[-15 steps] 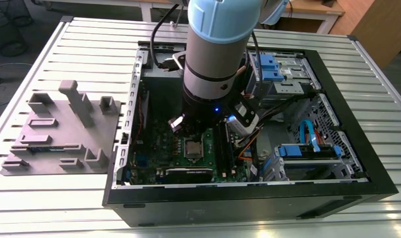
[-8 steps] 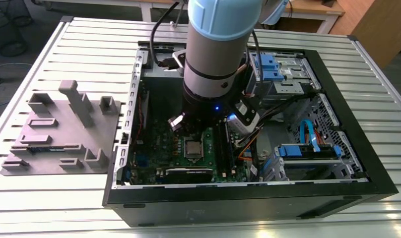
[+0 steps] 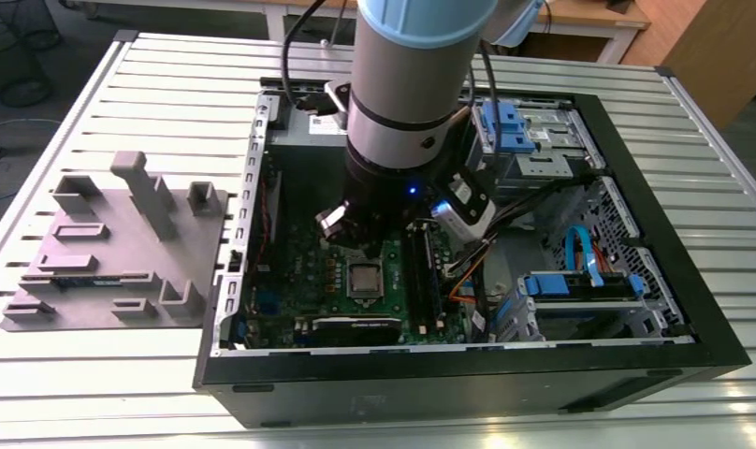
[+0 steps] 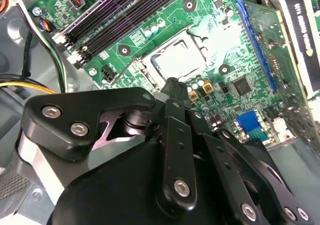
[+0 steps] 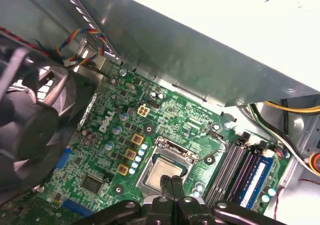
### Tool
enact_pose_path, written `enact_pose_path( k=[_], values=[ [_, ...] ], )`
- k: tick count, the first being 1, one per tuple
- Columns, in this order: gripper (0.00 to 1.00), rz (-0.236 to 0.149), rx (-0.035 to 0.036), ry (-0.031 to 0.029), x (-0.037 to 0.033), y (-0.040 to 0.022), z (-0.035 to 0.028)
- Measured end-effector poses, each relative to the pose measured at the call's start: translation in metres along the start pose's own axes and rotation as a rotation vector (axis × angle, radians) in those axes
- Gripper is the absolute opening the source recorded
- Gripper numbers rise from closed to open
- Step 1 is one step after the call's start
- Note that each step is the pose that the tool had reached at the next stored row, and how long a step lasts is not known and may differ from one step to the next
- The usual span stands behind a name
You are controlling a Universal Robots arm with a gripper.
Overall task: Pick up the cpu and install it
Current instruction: 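Install the first cpu locking lever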
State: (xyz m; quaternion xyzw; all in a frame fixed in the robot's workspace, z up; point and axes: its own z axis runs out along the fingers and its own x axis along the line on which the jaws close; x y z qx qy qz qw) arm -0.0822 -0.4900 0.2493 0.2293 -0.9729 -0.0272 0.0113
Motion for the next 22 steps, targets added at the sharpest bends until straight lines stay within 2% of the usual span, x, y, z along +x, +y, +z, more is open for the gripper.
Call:
enact_pose_path(
  k=[8, 22],
  values=[
    [0.11, -0.008, 0.0001, 0.0005, 0.0, 0.0, -0.0003],
    [0.11, -0.255, 0.0025, 0.0149, 0.0, 0.0, -0.0002]
  ],
)
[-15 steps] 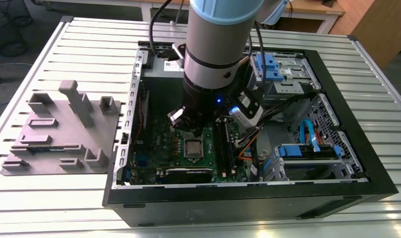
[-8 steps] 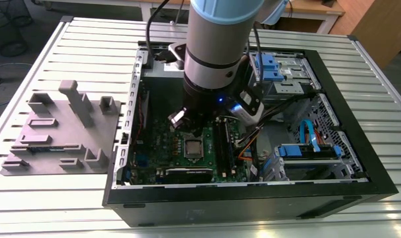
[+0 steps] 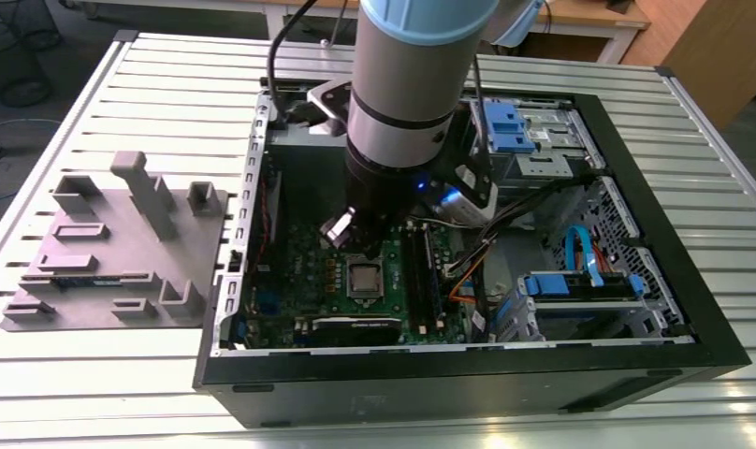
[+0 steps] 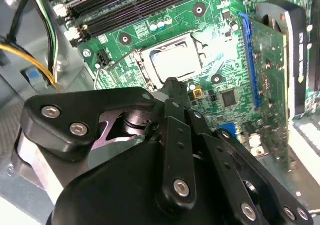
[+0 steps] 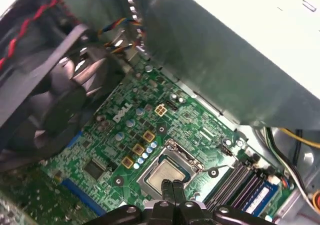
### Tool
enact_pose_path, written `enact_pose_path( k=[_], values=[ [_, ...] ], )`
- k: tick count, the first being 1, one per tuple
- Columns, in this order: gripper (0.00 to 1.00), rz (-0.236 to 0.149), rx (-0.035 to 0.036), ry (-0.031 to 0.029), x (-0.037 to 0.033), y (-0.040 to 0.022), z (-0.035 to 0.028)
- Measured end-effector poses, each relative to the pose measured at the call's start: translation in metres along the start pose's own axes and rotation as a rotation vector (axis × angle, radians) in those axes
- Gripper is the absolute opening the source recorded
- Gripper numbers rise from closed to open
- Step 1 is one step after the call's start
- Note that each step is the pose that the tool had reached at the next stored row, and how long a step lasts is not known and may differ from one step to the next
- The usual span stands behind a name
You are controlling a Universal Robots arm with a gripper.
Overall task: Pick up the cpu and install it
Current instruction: 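Install the first cpu locking lever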
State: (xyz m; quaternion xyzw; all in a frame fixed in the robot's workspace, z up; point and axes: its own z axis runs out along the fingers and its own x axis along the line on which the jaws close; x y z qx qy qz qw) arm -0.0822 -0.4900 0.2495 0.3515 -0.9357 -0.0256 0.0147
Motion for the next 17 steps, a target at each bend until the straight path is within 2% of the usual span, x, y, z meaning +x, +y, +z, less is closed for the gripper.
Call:
enact_pose_path(
  k=[5, 9, 17],
  values=[
    [0.11, -0.087, 0.0008, 0.0051, 0.0, 0.0, 0.0],
    [0.11, -0.095, 0.0009, 0.0055, 0.0, 0.0, -0.0001],
    [0.11, -0.097, -0.0007, 0.0038, 0.0, 0.0003, -0.005]
  ],
)
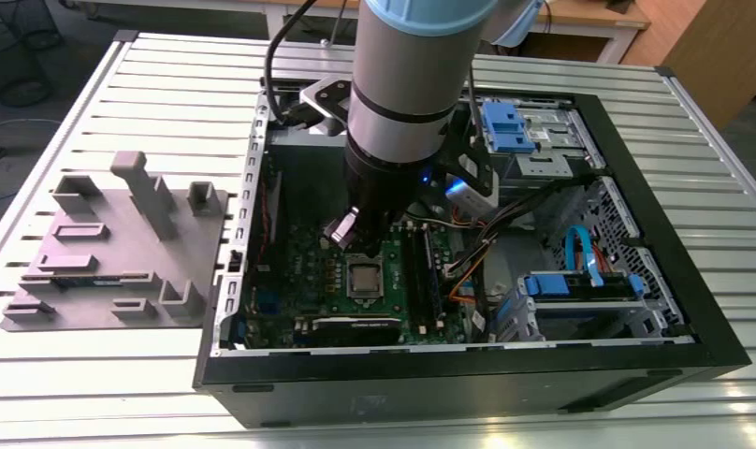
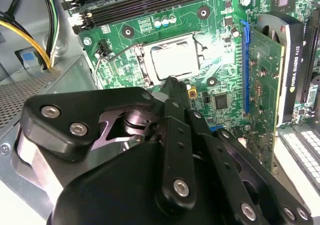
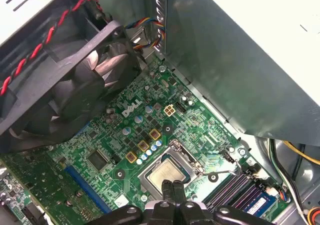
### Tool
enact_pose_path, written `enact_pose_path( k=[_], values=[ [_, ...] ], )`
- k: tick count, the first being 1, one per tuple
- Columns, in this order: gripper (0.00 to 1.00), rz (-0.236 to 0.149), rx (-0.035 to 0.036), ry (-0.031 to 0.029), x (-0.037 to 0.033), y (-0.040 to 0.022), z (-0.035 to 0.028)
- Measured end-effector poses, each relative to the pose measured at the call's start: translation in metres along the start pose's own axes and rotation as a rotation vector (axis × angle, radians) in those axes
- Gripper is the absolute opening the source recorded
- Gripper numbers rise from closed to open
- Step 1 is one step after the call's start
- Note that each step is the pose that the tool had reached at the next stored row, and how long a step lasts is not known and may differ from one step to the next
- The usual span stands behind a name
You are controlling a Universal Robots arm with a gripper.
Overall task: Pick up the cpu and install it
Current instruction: 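Install the first cpu locking lever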
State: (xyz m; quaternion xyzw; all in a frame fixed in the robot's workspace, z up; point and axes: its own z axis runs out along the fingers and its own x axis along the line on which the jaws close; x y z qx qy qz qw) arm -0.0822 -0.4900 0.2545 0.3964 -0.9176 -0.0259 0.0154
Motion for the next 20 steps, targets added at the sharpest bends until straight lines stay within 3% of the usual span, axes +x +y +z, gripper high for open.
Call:
enact_pose_path(
  k=[5, 8, 20],
  values=[
    [0.11, 0.0, -0.0004, -0.0001, 0.0001, 0.0, -0.0005],
    [0.11, -0.001, -0.0069, -0.0071, 0.0, 0.0, -0.0005],
    [0.11, -0.001, -0.0078, -0.0082, -0.0001, 0.0001, -0.0004]
  ],
)
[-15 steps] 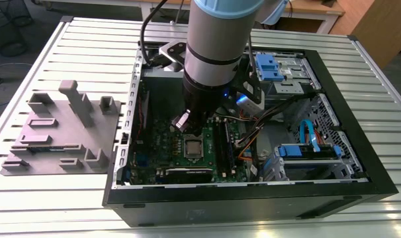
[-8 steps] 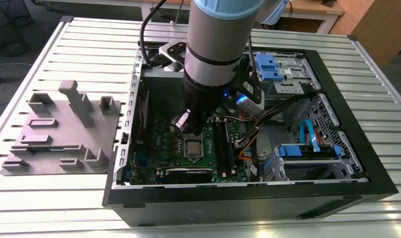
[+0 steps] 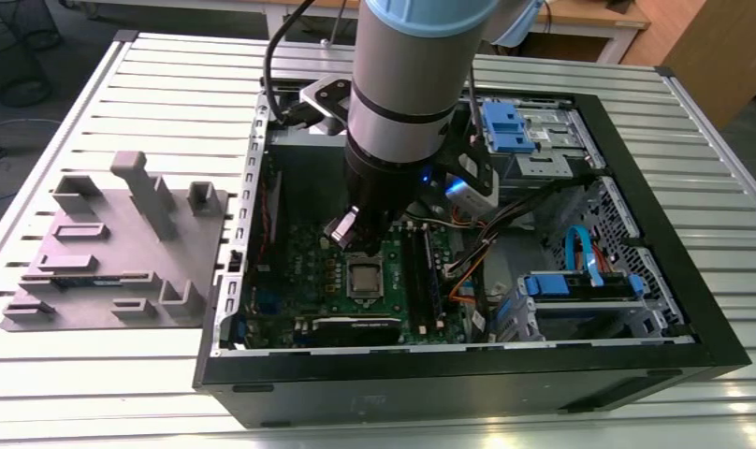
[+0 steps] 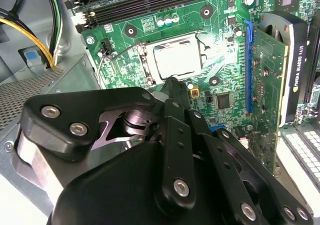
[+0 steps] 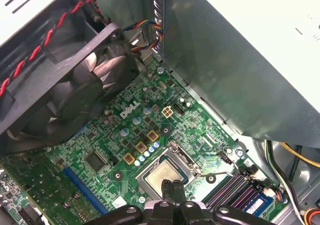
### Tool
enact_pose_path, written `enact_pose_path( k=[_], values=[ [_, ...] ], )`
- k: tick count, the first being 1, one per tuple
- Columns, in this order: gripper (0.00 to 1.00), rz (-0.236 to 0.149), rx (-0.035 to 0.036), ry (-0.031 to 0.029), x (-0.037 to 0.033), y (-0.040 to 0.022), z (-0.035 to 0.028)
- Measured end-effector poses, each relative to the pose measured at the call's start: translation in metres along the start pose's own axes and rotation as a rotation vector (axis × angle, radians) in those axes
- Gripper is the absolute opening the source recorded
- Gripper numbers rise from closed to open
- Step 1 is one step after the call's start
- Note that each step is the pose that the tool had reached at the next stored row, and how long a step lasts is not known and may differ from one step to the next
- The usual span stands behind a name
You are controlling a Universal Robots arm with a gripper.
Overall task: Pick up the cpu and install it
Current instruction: 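Install the first cpu locking lever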
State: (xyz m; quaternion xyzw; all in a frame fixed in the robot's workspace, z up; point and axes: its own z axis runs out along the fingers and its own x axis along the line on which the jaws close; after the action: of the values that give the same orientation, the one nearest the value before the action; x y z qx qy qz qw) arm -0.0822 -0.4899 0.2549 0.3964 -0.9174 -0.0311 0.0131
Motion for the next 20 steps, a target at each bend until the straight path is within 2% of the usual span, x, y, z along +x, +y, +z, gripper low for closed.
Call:
enact_pose_path(
  k=[20],
  values=[
    [0.11, 0.0, 0.0003, -0.0001, -0.0172, 0.0138, 0.0013]
  ],
)
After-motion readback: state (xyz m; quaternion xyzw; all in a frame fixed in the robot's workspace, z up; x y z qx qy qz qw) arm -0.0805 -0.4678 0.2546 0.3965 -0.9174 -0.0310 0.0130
